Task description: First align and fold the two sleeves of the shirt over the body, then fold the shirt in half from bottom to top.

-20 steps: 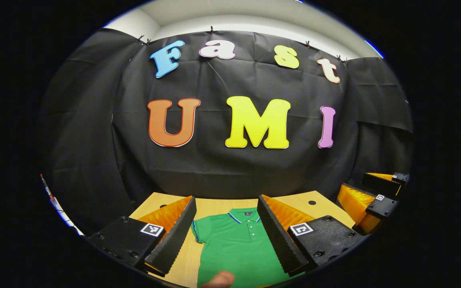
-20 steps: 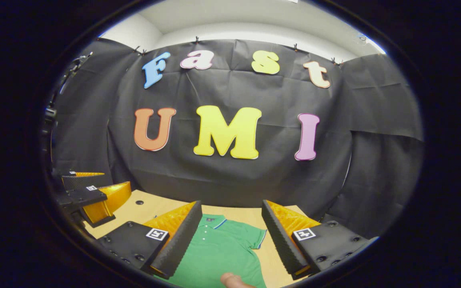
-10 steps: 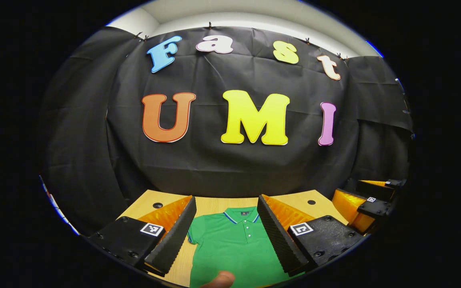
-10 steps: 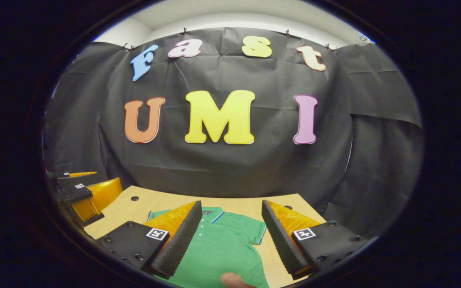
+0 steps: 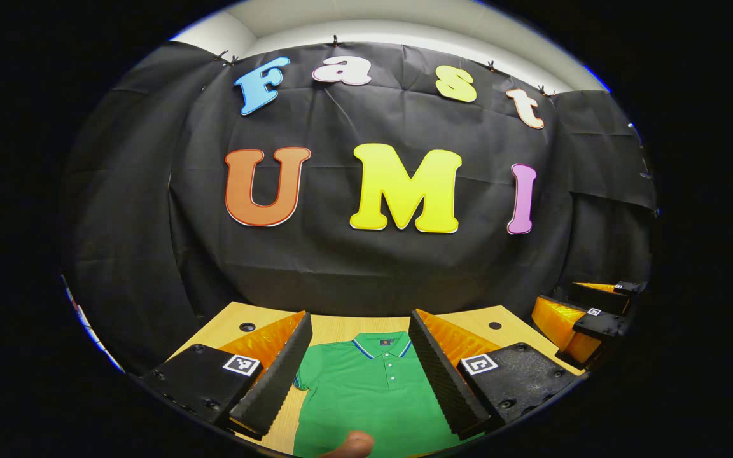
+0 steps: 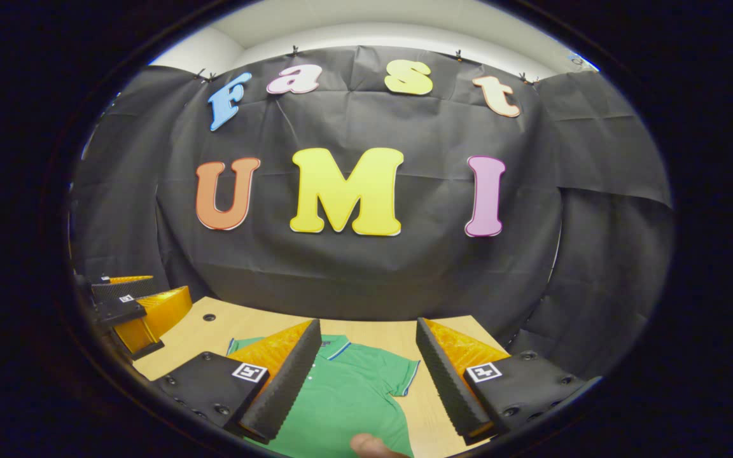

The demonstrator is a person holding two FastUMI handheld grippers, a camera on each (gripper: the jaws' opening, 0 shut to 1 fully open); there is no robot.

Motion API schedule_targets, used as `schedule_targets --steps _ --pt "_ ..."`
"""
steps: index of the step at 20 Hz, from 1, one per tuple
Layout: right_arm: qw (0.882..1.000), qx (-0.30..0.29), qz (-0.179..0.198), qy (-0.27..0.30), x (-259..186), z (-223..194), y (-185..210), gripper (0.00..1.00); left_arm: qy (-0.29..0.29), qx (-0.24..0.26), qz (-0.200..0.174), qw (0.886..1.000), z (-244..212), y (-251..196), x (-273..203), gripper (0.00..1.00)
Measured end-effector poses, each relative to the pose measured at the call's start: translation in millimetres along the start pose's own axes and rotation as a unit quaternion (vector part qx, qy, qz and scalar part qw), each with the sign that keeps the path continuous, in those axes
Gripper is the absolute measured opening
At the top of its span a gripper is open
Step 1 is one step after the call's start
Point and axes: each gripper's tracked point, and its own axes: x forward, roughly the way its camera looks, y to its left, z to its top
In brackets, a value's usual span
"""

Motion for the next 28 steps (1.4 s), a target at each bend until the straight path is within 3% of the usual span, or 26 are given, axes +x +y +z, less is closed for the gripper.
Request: schedule_targets --steps 6,10,17,20,24,28 --pt "1.0 -0.003 -0.013 0.02 50 -23 -31 0.97 0.011 0.002 0.025 1.0 -9 0 1 0.99" --pt "0.996 -0.002 -0.031 0.078 112 -76 -61 0.97 0.024 0.023 0.071 0.997 -23 9 2 0.99" --pt "0.976 0.043 -0.057 0.204 207 -187 -103 0.98 0.081 0.018 0.138 0.987 -59 25 -4 0.99" --pt "0.965 0.05 -0.066 0.25 235 -231 -117 0.98 0.069 0.023 0.166 0.983 -51 28 -7 0.99" --pt "0.953 0.058 -0.069 0.291 252 -274 -121 0.98 0.037 0.02 0.163 0.986 -33 16 -6 0.99" --pt "0.945 0.071 -0.079 0.309 260 -290 -121 0.97 0.026 0.021 0.15 0.988 -29 13 -7 0.99"
